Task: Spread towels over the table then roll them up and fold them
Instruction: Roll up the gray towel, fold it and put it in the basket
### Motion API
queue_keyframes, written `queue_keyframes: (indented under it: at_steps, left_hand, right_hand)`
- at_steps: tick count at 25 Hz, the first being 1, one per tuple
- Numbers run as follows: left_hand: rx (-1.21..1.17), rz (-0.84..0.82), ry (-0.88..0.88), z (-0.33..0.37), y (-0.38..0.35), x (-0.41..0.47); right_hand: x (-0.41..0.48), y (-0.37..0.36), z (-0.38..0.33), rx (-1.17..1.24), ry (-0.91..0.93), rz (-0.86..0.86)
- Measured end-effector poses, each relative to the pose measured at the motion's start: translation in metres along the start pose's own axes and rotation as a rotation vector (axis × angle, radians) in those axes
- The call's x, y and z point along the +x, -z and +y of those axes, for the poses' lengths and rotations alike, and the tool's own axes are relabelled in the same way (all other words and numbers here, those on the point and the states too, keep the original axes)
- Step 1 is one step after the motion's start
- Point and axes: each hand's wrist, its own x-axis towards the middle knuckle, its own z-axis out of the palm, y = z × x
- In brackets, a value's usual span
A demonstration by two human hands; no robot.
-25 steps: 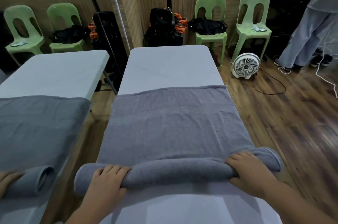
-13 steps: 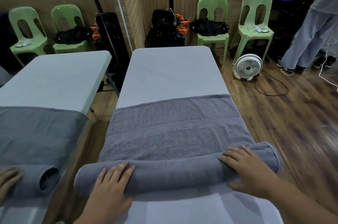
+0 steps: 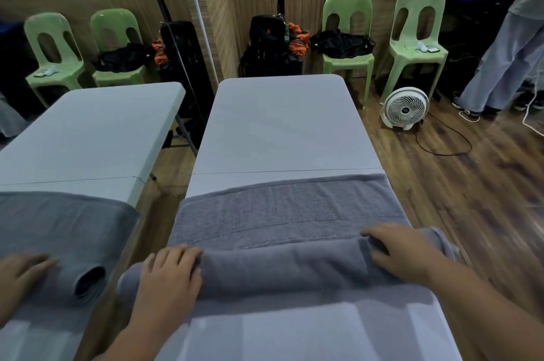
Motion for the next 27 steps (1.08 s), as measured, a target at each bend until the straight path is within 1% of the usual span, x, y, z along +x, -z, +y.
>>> queue_keyframes:
  at_steps: [1,2,3,5,7,8,10,11,13,14,15,17,18,19,21,23,25,27]
  left_hand:
    - [0.008,0.018,-0.030,0.003,-0.003,-0.003]
    - [0.023,0.002,-0.080,0.004,-0.008,-0.010]
    - [0.042,-0.044,-0.112,0.005,-0.014,-0.016]
    - [0.074,-0.154,-0.071,0.005,-0.020,-0.016]
    - [0.076,-0.206,-0.008,0.004,-0.022,-0.006]
    - [0.066,-0.208,0.007,0.005,-0.019,-0.005]
    - [0.043,-0.133,-0.027,0.006,-0.016,-0.012]
    - [0.030,-0.110,-0.061,0.005,-0.016,-0.019]
    - [0.010,-0.111,-0.095,0.002,-0.010,-0.026]
    - [0.006,-0.110,-0.082,-0.003,-0.009,-0.023]
    - [0.008,-0.100,-0.048,-0.007,-0.007,-0.018]
    - [0.001,-0.060,0.028,-0.009,-0.006,-0.010]
    - [-0.005,-0.038,0.017,-0.008,-0.008,-0.008]
    - [0.004,-0.042,-0.023,-0.005,-0.012,-0.009]
    - [0.049,-0.127,-0.092,0.003,-0.021,-0.011]
    - [0.056,-0.192,-0.072,0.006,-0.026,-0.004]
    - [0.031,-0.216,-0.035,0.007,-0.024,0.002]
    - [0.029,-0.168,-0.090,0.008,-0.021,-0.001]
  right_hand:
    - [-0.006,-0.004,-0.001,-0.023,0.047,0.091]
    - [-0.013,-0.012,-0.003,-0.069,0.096,0.136]
    - [-0.019,-0.023,-0.004,-0.146,0.128,0.138]
    - [-0.019,-0.043,-0.002,-0.252,0.121,0.110]
    - [-0.007,-0.050,0.004,-0.233,0.095,0.122]
    - [-0.002,-0.046,0.005,-0.222,0.090,0.111]
    - [0.002,-0.031,0.004,-0.213,0.084,0.051]
    - [-0.001,-0.022,0.003,-0.210,0.096,-0.024]
    - [-0.002,-0.005,0.003,-0.152,0.111,-0.135]
    - [0.002,0.002,0.004,-0.107,0.095,-0.161]
    - [0.006,0.007,0.003,-0.081,0.073,-0.133]
    - [0.012,0.008,0.004,-0.104,0.098,0.042]
    - [0.012,0.003,0.006,-0.129,0.123,0.099]
    - [0.008,-0.005,0.005,-0.167,0.141,0.091]
    - [-0.003,-0.023,0.002,-0.284,0.122,-0.060]
    - [-0.009,-0.039,0.002,-0.347,0.083,-0.096]
    - [-0.010,-0.038,-0.003,-0.345,0.047,-0.127]
    - [-0.010,-0.021,-0.007,-0.298,0.055,-0.239]
